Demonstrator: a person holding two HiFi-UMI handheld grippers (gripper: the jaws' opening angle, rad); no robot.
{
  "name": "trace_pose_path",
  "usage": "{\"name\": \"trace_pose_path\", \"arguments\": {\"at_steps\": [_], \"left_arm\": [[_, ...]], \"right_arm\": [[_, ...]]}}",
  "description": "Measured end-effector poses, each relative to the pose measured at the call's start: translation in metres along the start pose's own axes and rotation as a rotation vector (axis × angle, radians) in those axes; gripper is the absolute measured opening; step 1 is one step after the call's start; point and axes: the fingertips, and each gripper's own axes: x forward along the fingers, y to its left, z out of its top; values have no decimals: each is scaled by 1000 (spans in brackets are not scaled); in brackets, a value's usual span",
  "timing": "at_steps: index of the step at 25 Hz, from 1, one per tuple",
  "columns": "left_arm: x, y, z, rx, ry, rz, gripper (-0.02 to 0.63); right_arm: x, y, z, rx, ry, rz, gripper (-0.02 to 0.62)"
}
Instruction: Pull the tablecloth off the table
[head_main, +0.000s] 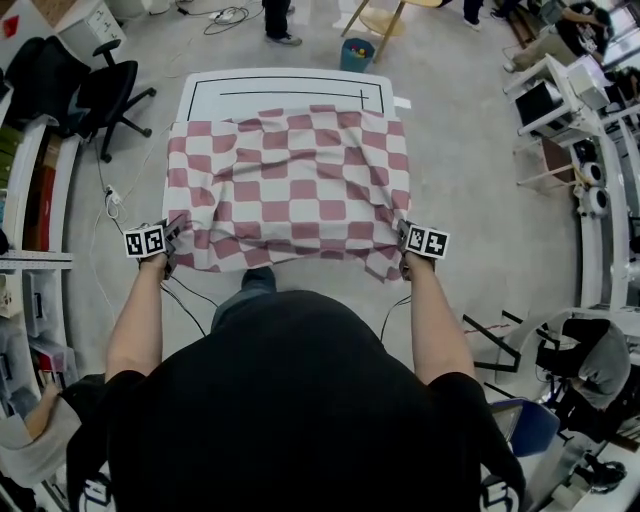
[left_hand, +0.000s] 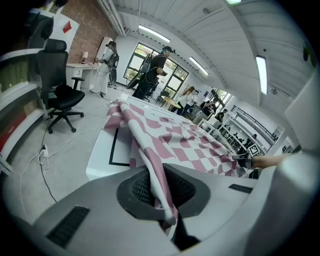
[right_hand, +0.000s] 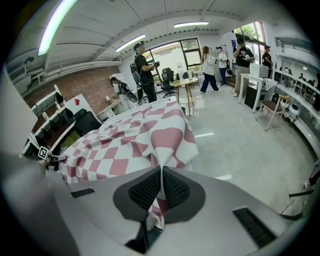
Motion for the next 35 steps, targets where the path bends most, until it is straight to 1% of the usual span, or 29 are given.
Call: {"name": "trace_pose_path", "arguments": {"at_steps": [7, 12, 21, 25, 29, 30, 31, 34, 35], "left_arm": [[-11, -12, 2, -7, -20, 6, 32], [-15, -21, 6, -14, -15, 7, 33], [-25, -43, 19, -5, -20, -28, 32], [-39, -40, 14, 7, -33, -47, 33], [-58, -39, 35, 28, -49, -53, 34], [-67, -40, 29, 28, -54, -59, 32], [-79, -40, 14, 30, -60, -66, 33], [-123, -39, -48, 38, -73, -92, 33], [-134, -40, -62, 44, -75, -100, 33]], "right_arm": [[-5, -1, 0, -6, -9, 22, 28], [-10, 4, 0, -6, 4, 37, 28], [-31, 33, 10, -52, -17, 63, 28], [-45, 43, 4, -69, -36, 55, 28], [-64, 56, 18, -67, -60, 46, 29], [-71, 61, 11, -68, -63, 42, 28], [-80, 67, -6, -68, -68, 39, 28], [-113, 86, -72, -61, -93, 29, 28], [-123, 92, -87, -58, -103, 26, 28]]}}
